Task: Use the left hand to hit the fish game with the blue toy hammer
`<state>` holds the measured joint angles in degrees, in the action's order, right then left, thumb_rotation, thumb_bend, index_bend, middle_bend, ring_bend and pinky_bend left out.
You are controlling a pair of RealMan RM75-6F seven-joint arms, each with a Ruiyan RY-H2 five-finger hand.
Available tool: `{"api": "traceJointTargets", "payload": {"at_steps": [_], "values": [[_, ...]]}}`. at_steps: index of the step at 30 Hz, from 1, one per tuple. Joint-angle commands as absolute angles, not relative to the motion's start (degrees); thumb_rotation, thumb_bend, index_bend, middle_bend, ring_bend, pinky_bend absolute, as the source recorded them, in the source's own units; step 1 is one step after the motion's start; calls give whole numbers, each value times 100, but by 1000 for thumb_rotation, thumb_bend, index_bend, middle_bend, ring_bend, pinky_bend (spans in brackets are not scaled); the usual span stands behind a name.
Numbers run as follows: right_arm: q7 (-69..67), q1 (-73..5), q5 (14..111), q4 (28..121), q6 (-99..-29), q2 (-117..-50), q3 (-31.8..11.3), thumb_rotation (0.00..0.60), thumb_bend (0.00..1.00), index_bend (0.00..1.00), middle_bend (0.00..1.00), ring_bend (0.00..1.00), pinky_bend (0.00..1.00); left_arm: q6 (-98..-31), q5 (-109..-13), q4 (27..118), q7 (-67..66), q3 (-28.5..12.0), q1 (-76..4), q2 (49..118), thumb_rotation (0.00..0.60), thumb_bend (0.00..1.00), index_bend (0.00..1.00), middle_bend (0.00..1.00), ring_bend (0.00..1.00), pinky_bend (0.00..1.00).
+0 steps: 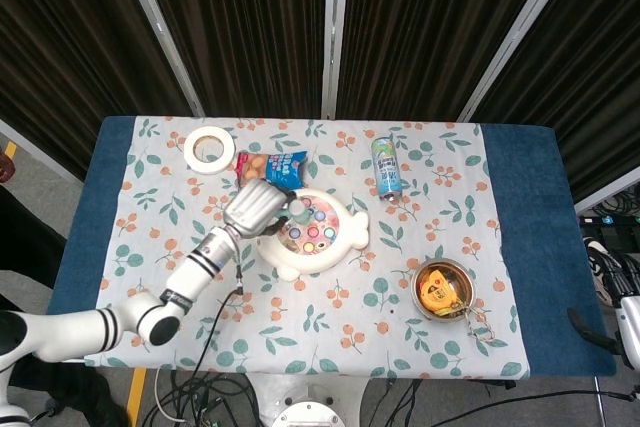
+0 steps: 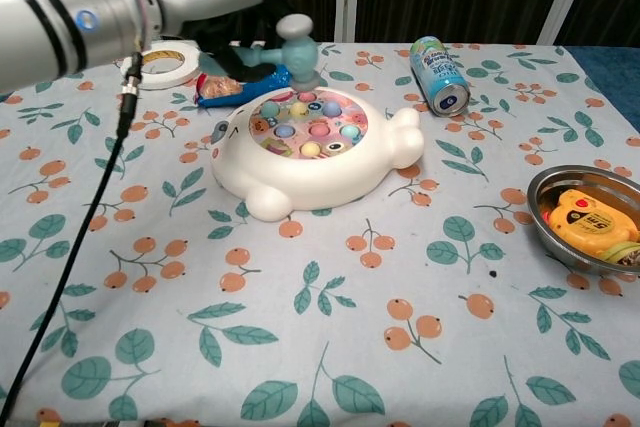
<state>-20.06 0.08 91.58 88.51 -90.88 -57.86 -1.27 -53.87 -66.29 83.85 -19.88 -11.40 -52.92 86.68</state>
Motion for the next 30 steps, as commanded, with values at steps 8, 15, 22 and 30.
{"api": "traceJointTargets", "payload": {"at_steps": [8,15,22,30], "values": [[-1936,-53,9224,8911,-9036,-5797,-121,600,191,0,143,0,0,-6061,-7272,7488,-1108,-376,-4349,8828,600,588,617,691,528,669],[-1856,-48,9234,8998,-9050,-5785,-112,600,191,0,144,0,0,-5853,-7453,6666,-700,-229,-4212,9234,600,582,578,645,481,610],[-1823,2,9208,9026,-9093,-5780,-94,600,191,0,143,0,0,-5576,-7447,6358,-662,-220,-4166,9397,600,557,527,580,423,565],[-1803,-4,9213,9046,-9087,-5782,-96,600,191,0,144,0,0,-5486,-7390,6496,-782,-281,-4079,9321,539,410,408,481,321,504]]}}
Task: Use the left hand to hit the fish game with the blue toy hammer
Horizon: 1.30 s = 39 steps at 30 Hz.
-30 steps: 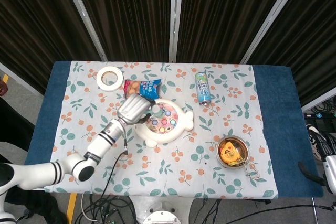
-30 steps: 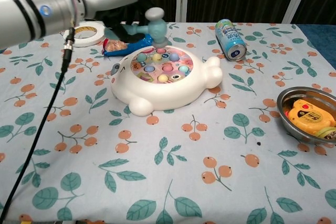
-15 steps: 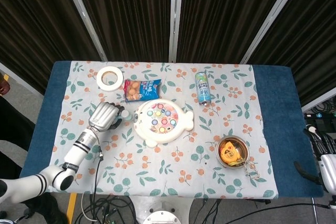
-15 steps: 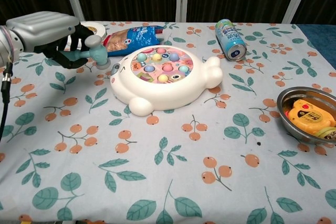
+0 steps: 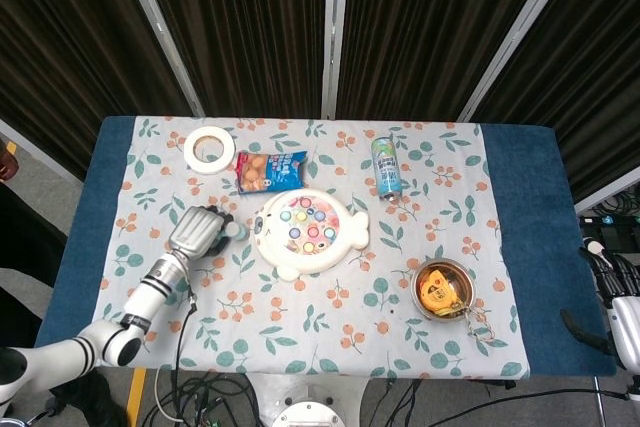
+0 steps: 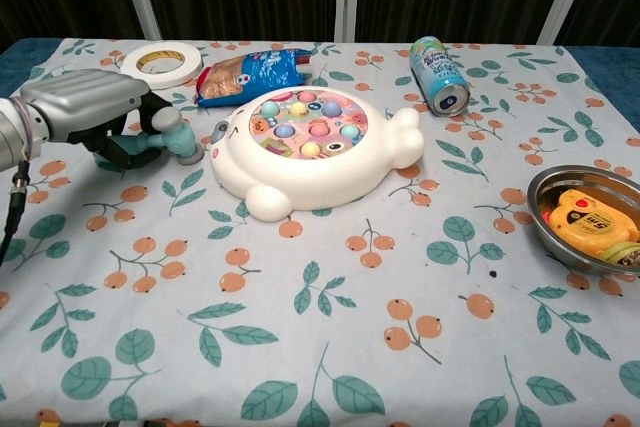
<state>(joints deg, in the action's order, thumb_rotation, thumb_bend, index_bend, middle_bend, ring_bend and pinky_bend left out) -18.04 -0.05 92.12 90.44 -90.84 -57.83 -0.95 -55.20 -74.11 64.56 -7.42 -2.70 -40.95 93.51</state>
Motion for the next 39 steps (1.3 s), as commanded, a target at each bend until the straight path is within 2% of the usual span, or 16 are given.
{"api": "traceJointTargets", "payload": {"at_steps": [1,4,14,33,36,39], "values": [[-1801,-5,9213,9049,-9088,-5781,-98,600,191,0,144,0,0,-5455,-7369,6536,-828,-288,-4074,9296,515,401,395,466,308,499],[-1795,-8,9209,9056,-9079,-5777,-97,600,191,0,144,0,0,-5455,-7360,6637,-903,-311,-4049,9253,476,385,368,449,296,496],[-1778,-19,9209,9066,-9062,-5779,-99,600,191,0,144,0,0,-5370,-7227,7019,-1113,-415,-3998,9028,420,363,301,385,239,462],[-1773,20,9209,9072,-9127,-5760,-98,600,191,0,152,0,0,-5444,-7143,7473,-1180,-565,-3889,8689,408,363,269,353,210,435],[-1784,18,9223,9063,-9129,-5762,-95,600,191,0,152,0,0,-5582,-7152,7724,-1155,-587,-3797,8474,409,363,220,321,179,406],[-1789,19,9233,9067,-9143,-5754,-98,600,192,0,152,0,0,-5763,-7174,8016,-1061,-594,-3655,8194,415,363,182,275,124,315]]}}
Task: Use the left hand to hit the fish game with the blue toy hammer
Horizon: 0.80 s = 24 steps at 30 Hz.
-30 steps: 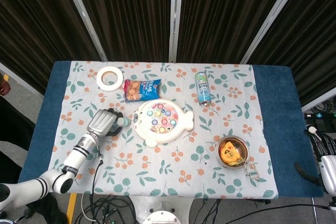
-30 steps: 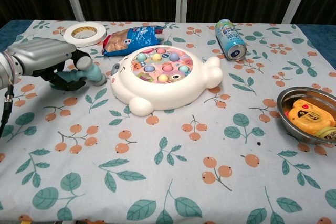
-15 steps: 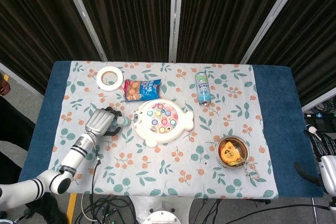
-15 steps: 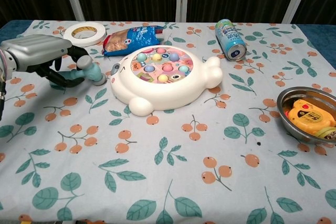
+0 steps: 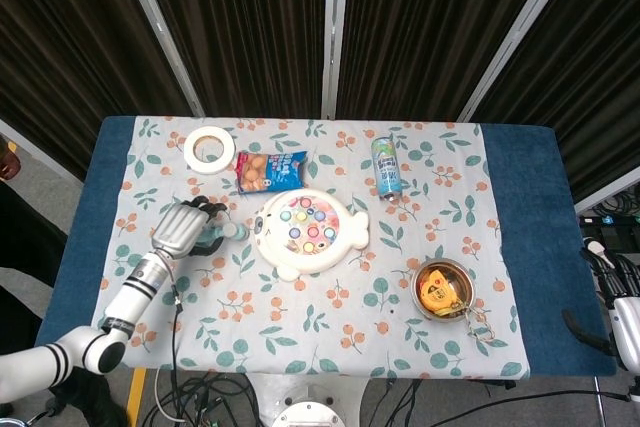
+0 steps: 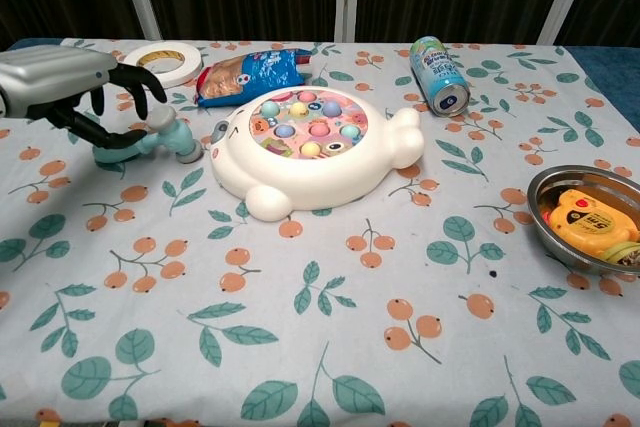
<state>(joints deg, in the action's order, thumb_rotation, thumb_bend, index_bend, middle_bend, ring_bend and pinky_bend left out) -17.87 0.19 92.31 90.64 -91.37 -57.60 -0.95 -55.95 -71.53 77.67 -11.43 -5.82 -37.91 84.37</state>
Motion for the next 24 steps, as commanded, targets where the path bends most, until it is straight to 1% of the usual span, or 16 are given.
{"api": "traceJointTargets", "payload": {"at_steps": [1,5,7,9,13,16,17,20,24], "values": [[-1789,25,9232,9066,-9155,-5749,-100,600,192,0,152,0,0,-5889,-7186,8166,-1014,-595,-3562,8041,421,364,169,258,106,269],[-1803,37,9214,9059,-9171,-5727,-108,600,193,0,152,0,0,-6657,-7228,8576,-700,-656,-3069,7575,439,363,158,240,83,192],[-1819,24,9204,9054,-9134,-5710,-105,600,193,0,152,0,0,-7126,-7177,8705,-512,-703,-2738,7341,442,361,156,229,71,169],[-1840,-2,9196,9046,-9087,-5696,-109,600,197,0,150,0,0,-7435,-7097,8781,-315,-717,-2456,7156,442,357,156,224,69,159],[-1961,-100,9203,9031,-8945,-5682,-121,600,203,0,126,0,0,-8013,-7013,8908,5,-574,-1808,6846,449,319,156,224,69,150],[-1937,-166,9213,9045,-8870,-5695,-138,600,203,0,104,0,0,-8417,-7036,9006,150,-411,-1355,6752,450,303,157,224,69,138],[-1923,-180,9235,9057,-8871,-5703,-141,600,203,0,100,0,0,-8516,-7057,9047,175,-353,-1233,6733,458,303,156,224,69,136],[-1845,-198,9276,9108,-8893,-5748,-147,600,203,0,98,0,0,-8830,-7232,9202,209,-146,-877,6689,527,303,157,224,69,134],[-1775,-216,9319,9146,-8861,-5808,-112,600,203,0,102,0,0,-9284,-7574,9347,139,51,-509,6741,566,303,158,224,69,132]]}}
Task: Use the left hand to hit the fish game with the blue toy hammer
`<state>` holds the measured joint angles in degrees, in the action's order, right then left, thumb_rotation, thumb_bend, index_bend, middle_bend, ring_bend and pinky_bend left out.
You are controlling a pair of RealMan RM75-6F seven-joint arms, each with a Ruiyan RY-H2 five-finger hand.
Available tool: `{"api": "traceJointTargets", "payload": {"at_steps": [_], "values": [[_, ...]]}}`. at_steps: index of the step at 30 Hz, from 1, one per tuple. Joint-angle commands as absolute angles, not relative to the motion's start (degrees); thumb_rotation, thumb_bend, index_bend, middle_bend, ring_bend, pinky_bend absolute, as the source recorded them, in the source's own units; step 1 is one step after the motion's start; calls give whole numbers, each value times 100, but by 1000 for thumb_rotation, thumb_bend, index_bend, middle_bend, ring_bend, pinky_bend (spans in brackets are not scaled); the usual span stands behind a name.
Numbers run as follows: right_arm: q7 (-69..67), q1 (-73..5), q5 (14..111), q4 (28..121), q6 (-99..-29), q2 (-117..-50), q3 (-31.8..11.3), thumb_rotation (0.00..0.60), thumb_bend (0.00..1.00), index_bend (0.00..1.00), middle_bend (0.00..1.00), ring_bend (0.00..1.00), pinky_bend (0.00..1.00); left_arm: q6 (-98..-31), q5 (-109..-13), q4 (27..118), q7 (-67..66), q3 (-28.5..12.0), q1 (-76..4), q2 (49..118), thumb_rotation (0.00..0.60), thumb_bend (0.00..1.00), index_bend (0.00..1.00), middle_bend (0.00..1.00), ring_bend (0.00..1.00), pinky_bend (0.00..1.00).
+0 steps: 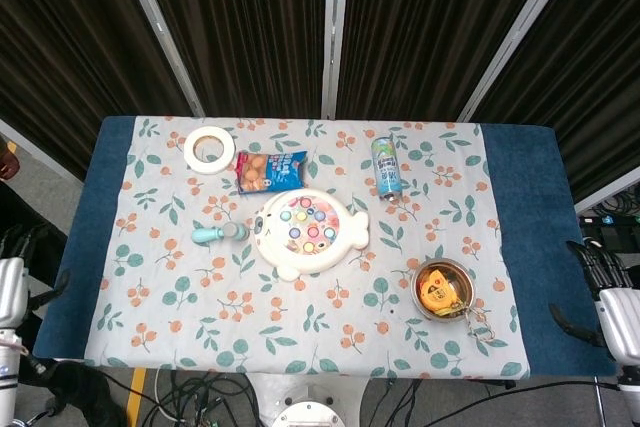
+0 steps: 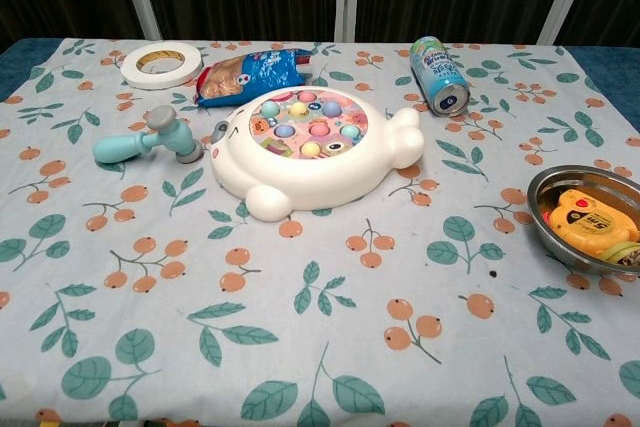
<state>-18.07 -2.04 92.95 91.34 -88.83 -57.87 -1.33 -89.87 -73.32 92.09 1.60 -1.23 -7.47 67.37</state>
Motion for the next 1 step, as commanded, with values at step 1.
{"api": "traceJointTargets", "payload": {"at_steps": [1], "values": [[-1752,-221,9339,9149,-8849,-5819,-96,600,203,0,103,0,0,-9373,-7653,9378,81,99,-425,6760,573,303,158,224,69,131]]}}
